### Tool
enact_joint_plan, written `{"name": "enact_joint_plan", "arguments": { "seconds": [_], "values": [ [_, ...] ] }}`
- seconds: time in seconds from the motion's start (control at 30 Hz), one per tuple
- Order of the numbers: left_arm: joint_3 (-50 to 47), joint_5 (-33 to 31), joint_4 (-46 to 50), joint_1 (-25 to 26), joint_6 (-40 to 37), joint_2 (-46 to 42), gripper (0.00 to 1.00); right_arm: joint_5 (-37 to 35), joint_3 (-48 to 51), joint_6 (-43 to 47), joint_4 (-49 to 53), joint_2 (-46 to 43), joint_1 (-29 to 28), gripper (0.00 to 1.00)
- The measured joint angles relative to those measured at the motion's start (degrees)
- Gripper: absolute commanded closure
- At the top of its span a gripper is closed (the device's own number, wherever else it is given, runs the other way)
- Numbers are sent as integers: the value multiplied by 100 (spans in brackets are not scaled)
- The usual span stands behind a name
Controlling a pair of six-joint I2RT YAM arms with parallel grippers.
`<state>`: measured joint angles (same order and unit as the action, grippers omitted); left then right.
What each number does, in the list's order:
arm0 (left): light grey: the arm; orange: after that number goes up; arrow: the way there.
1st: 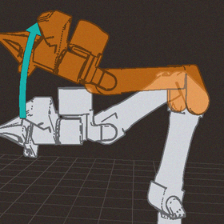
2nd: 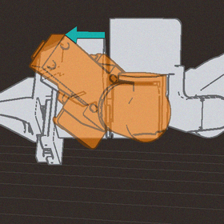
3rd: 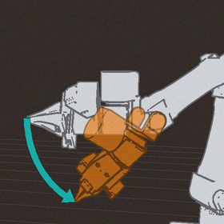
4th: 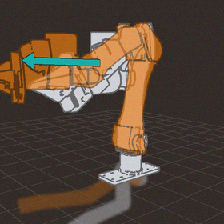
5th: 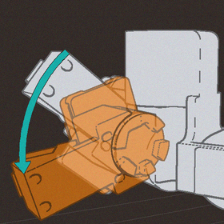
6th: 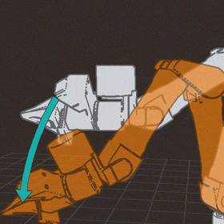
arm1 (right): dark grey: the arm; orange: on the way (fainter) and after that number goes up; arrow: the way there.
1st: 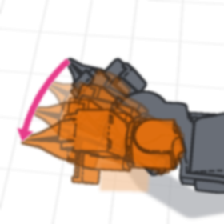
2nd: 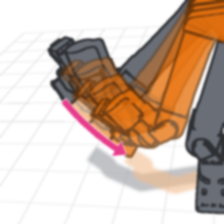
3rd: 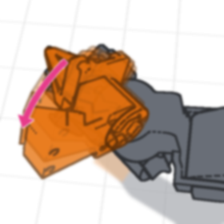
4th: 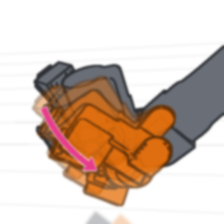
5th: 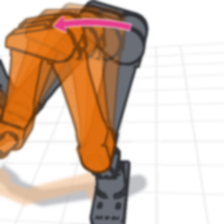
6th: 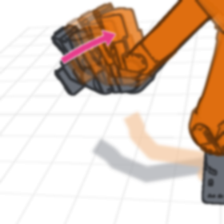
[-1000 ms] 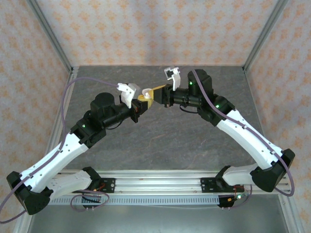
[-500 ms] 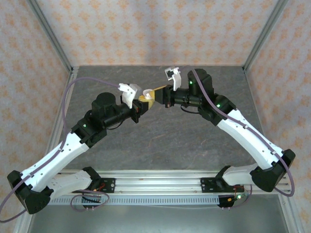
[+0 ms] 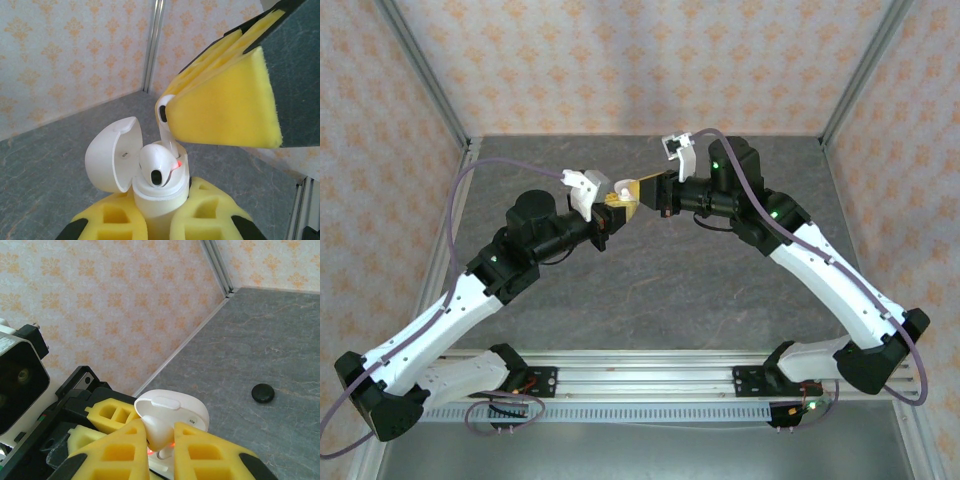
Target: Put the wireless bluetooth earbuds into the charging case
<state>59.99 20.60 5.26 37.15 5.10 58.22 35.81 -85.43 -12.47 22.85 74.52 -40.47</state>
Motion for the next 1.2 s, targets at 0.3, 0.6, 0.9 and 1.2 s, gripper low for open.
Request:
{"name": "enact_joint_plan", "arguments": {
  "seconds": [0.3,0.6,0.9,1.2],
  "values": [
    [-2,2,-79,0,0,-11,100,-4,-219,4,101,57,0,85],
    [-2,-4,-79,0,0,-20,100,85,-435,59,297,92,-26,85],
    [-2,-2,-79,0,0,-20,100,105,-459,212,483,136,-26,85],
    [-2,-4,-72,0,0,-20,100,4,-470,332,468,155,-26,85]
  ]
}}
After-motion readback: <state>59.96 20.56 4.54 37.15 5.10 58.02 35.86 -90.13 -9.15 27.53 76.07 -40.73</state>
